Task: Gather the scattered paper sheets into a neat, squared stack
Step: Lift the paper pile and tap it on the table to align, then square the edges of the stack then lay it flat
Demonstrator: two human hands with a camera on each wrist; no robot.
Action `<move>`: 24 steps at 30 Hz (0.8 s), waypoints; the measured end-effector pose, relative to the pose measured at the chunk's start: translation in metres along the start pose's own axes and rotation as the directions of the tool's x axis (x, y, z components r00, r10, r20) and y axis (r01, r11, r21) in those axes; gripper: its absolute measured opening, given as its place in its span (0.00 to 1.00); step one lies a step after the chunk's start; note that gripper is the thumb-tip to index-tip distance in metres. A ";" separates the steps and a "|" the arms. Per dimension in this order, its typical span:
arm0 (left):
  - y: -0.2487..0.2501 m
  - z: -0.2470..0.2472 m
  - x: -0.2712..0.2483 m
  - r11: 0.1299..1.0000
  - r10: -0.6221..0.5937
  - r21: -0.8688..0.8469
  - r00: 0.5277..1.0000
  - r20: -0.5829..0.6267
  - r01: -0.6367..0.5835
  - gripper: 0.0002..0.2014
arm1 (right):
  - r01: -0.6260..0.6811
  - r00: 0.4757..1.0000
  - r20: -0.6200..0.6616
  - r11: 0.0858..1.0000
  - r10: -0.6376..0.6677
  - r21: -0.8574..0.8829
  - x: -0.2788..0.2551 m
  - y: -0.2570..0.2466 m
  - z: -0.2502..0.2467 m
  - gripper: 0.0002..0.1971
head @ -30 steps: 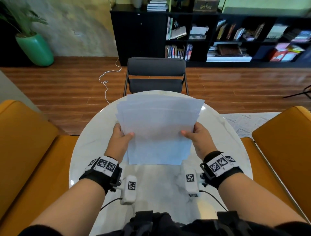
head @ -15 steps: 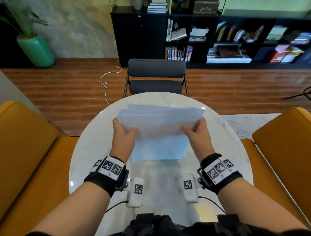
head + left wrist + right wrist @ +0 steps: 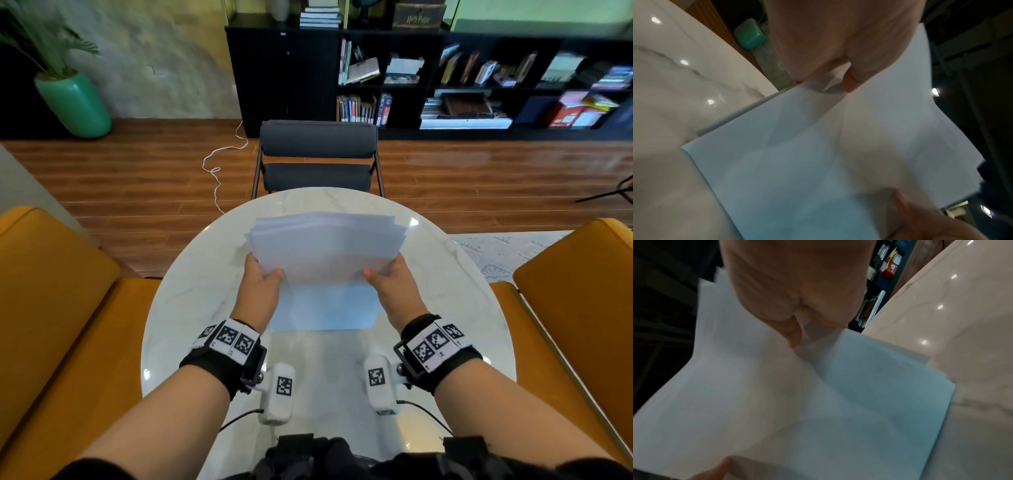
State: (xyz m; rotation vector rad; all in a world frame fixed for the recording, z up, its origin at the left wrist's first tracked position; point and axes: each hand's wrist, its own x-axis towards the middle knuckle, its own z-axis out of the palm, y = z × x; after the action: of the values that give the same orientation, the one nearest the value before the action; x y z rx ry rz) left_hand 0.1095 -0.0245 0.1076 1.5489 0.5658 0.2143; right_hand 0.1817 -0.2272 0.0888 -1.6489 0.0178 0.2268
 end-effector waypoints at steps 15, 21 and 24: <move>-0.003 -0.003 0.002 0.976 0.075 0.206 0.997 0.016 -0.077 0.17 | 0.230 0.951 -0.145 0.938 -0.273 -0.257 0.000 -0.026 -0.007 0.40; 0.019 -0.001 0.001 0.851 0.319 0.441 0.948 -0.002 -0.285 0.11 | 0.517 0.726 0.150 0.389 -0.671 -0.763 -0.012 -0.070 0.002 0.34; 0.029 0.001 0.000 0.748 0.442 0.504 0.891 0.107 -0.432 0.07 | 0.528 0.822 0.304 0.443 -0.481 -0.725 -0.012 -0.082 0.009 0.16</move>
State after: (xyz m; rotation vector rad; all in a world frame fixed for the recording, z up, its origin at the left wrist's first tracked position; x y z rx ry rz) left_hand 0.1169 -0.0246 0.1357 2.2075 0.2658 0.4656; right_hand 0.1806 -0.2117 0.1711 -2.4509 -0.7303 -0.2452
